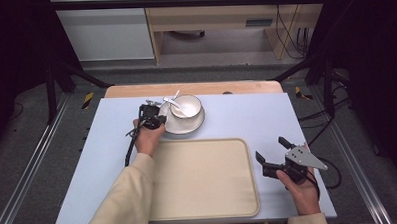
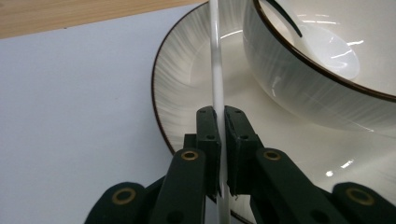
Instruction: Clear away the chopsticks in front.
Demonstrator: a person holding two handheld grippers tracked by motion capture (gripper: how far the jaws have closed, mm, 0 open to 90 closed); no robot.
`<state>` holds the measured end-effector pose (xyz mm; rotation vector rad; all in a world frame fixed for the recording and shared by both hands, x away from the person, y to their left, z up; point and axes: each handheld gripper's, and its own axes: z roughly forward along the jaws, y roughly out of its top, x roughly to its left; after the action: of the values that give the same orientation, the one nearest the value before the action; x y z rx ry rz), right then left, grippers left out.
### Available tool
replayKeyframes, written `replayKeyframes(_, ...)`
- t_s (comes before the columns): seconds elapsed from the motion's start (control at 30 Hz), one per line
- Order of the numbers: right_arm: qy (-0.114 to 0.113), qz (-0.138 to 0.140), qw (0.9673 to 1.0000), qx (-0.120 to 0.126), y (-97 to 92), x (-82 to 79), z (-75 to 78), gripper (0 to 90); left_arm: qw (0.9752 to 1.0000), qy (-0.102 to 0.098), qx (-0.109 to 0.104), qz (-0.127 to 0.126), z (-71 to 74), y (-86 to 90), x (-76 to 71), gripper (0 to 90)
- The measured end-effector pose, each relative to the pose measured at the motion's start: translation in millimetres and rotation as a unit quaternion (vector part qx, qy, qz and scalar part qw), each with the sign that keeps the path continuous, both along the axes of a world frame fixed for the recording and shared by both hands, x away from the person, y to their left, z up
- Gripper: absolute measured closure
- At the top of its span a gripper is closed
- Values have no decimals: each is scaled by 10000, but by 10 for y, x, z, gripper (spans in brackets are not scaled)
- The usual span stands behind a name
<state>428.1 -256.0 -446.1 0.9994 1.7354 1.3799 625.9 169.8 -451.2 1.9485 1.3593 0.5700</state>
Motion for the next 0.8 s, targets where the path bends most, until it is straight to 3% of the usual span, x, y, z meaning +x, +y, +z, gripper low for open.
replayKeyframes(0.23, 4, 24, 10000, 26, 5, 6, -2, 60, 9991, -151, -137, 363, 140, 179, -217, 852)
replayKeyframes(0.47, 18, 46, 10000, 13, 21, 7, 0, 60, 9984, -207, -216, 482, 184, 301, -435, 852)
replayKeyframes(0.63, 42, 55, 10000, 25, 22, 10, -1, 59, 9973, -234, -402, 565, 212, 369, -693, 852)
replayKeyframes(0.8, 47, 85, 9999, 47, 34, 10, 1, 60, 9935, -196, -780, 802, 156, 470, -1041, 852)
